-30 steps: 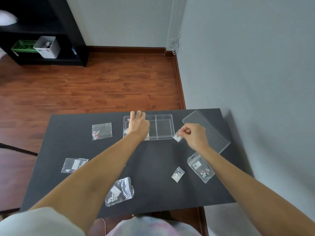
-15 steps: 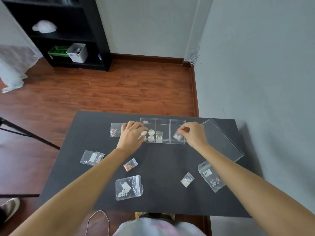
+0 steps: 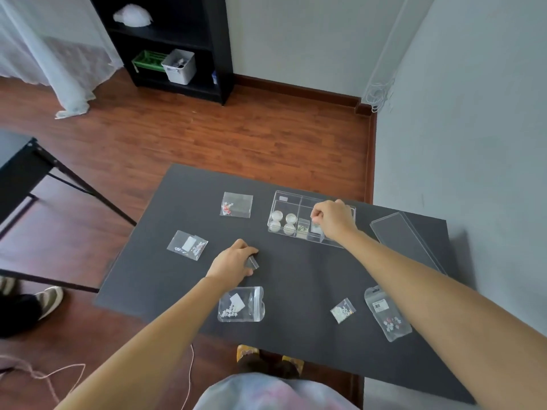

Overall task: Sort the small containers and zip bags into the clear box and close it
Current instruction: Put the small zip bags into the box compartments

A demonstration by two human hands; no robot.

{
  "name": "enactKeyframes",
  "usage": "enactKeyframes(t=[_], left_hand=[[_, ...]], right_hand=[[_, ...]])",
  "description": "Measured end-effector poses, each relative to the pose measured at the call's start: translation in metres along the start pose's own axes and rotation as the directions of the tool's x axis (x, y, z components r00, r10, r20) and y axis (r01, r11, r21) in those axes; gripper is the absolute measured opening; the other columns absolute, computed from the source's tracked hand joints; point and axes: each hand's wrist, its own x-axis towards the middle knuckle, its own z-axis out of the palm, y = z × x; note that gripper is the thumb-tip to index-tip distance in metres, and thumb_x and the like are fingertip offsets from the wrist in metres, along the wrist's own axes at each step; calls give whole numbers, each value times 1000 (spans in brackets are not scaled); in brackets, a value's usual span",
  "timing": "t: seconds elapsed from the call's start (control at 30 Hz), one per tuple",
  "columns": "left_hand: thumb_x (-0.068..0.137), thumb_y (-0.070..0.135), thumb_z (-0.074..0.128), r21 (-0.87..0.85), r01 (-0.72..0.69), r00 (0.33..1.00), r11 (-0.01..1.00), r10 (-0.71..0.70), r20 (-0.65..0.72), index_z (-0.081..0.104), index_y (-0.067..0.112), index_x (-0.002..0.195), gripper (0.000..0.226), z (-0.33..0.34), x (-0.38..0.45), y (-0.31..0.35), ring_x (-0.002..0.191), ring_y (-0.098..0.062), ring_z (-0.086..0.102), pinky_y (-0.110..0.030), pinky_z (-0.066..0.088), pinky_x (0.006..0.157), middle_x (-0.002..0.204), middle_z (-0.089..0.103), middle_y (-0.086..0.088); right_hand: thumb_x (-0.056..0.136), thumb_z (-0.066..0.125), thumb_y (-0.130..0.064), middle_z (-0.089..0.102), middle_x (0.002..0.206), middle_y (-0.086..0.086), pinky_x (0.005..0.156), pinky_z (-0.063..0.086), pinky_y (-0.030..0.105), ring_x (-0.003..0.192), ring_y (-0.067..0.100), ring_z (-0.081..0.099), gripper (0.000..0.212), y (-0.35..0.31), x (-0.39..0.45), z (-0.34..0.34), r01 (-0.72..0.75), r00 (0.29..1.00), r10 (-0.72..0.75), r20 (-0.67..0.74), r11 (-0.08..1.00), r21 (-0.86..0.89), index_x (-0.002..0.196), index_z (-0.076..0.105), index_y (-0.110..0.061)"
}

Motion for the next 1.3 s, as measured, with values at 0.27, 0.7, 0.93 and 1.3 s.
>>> enactKeyframes(t=[0.27, 0.7, 0.93, 1.3], left_hand=[[84, 14, 64, -28, 22, 1000, 999, -22, 3, 58, 24, 122, 39, 0, -2, -1, 102, -28, 61, -39, 51, 85, 114, 60, -2], [91, 14, 61, -110, -104, 980, 989, 83, -179, 71, 13, 95, 11, -22, -2, 14, 84, -25, 61, -36, 51, 79, 87, 57, 0], [87, 11, 65, -281, -211, 941, 936, 118, -316, 75, 13, 90, 11, -53, 25, 64, 81, -20, 65, -32, 52, 79, 88, 69, -3], [88, 12, 62, -154, -163, 967, 975, 127, -221, 74, 15, 90, 12, -47, 86, 123, 86, -21, 67, -29, 51, 73, 93, 75, 0]], right_hand=[[84, 71, -22, 68, 98, 5, 90, 34, 41, 105, 30, 44, 5, 7, 5, 14, 40, 999, -31, 39, 968, -247, 82, 75, -22], [91, 62, -16, 60, 114, 7, 94, 34, 40, 110, 29, 47, 31, 12, -3, 20, 90, 986, -115, -124, 978, -187, 122, 63, -18], [93, 55, -12, 66, 92, 6, 83, 48, 39, 88, 25, 55, 12, 29, -71, 16, 150, 941, -102, -322, 980, 128, 93, 68, -11], [84, 65, -47, 68, 90, -8, 83, 37, 30, 92, 17, 53, 27, 82, -158, 46, -98, 994, 98, -39, 995, 1, 96, 66, -22]])
